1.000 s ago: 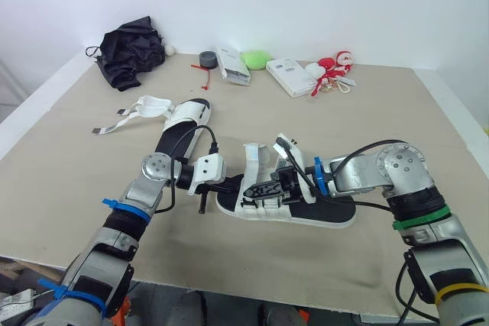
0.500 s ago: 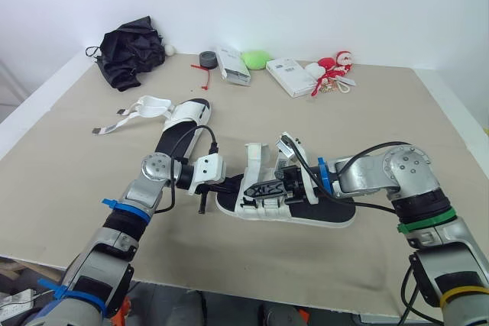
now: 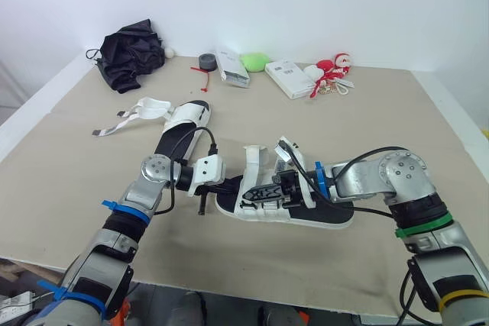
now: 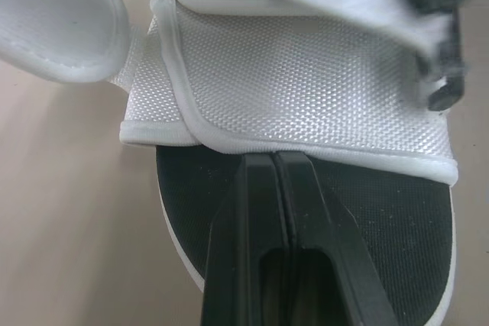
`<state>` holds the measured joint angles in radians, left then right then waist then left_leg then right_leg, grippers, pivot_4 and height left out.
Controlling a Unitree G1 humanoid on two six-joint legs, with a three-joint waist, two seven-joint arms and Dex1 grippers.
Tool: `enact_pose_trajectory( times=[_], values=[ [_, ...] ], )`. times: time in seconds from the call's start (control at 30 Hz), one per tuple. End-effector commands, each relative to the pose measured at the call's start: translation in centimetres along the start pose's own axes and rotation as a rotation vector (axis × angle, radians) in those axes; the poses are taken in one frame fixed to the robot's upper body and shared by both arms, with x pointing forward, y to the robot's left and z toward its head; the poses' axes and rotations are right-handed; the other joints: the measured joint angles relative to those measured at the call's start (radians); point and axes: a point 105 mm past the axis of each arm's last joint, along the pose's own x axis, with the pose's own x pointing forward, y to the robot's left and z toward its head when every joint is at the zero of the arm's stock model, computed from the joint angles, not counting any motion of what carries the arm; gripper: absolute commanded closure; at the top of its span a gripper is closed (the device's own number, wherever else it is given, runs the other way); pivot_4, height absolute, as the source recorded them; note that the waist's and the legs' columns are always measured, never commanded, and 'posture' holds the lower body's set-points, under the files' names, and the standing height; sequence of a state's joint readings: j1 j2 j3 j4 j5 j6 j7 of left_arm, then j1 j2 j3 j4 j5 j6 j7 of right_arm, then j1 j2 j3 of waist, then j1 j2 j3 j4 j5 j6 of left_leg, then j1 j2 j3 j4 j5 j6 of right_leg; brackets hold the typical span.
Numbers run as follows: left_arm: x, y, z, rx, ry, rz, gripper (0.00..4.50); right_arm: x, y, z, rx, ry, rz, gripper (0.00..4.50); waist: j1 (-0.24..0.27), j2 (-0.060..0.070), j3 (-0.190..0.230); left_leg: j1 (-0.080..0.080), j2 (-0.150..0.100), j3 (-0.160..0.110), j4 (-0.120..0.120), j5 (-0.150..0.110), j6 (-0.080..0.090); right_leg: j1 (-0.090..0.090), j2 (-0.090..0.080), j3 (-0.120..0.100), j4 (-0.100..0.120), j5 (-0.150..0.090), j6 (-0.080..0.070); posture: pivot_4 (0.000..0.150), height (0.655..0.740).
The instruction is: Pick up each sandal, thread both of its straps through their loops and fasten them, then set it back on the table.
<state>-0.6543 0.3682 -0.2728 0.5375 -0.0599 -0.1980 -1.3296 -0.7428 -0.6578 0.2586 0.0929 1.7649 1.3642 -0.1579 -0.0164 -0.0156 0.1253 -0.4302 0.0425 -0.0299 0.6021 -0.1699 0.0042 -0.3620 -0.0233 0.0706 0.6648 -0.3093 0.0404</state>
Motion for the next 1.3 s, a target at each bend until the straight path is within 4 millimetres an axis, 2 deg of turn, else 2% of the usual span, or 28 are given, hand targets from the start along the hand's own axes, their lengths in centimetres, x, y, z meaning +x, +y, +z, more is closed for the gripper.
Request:
enact_pose_trajectory(
  times=[0.03,0.2,0.43,0.63,1.07,1.3],
  values=[
    [1.8,-5.0,-4.8,-0.165,0.139,-0.179,4.50,0.9,-2.3,-2.1,0.023,0.118,-0.091,4.47,0.000,-0.001,-0.001,0.000,0.000,0.000,0.000,0.000,0.001,0.000,0.000,0.000,0.000,0.000,-0.001,0.150,0.7322],
    [1.7,-5.0,-4.9,-0.166,0.141,-0.180,4.50,0.4,-1.2,0.3,0.006,0.067,-0.025,4.47,0.000,0.000,-0.003,0.000,0.000,0.000,0.000,-0.001,0.002,0.000,0.001,0.000,0.000,-0.001,-0.001,0.150,0.7322],
    [1.7,-5.0,-4.9,-0.168,0.143,-0.177,4.50,0.4,-0.7,-0.5,-0.011,0.107,0.023,4.47,0.000,0.000,-0.003,0.000,0.000,0.000,0.000,-0.001,0.002,0.000,0.000,0.000,0.000,-0.001,-0.001,0.150,0.7322],
    [1.8,-5.2,-5.1,-0.171,0.144,-0.179,4.50,-0.3,0.6,1.3,0.006,0.028,0.117,4.47,0.000,0.000,-0.003,0.000,0.000,0.000,0.000,-0.001,0.002,0.000,0.000,0.000,0.000,-0.001,-0.001,0.150,0.7322],
    [1.8,-5.2,-5.1,-0.172,0.144,-0.179,4.50,-1.3,0.9,3.4,0.024,-0.059,0.151,4.47,0.000,0.000,-0.003,0.000,0.000,0.000,0.000,-0.001,0.002,0.000,0.000,0.000,0.000,-0.001,-0.001,0.150,0.7322],
    [1.8,-5.2,-5.1,-0.172,0.144,-0.176,4.50,-1.2,0.8,2.9,0.025,-0.049,0.154,4.47,0.000,0.000,-0.003,0.000,0.000,0.000,0.000,-0.001,0.002,0.000,0.000,0.000,0.000,-0.001,-0.001,0.150,0.7322]
  ],
)
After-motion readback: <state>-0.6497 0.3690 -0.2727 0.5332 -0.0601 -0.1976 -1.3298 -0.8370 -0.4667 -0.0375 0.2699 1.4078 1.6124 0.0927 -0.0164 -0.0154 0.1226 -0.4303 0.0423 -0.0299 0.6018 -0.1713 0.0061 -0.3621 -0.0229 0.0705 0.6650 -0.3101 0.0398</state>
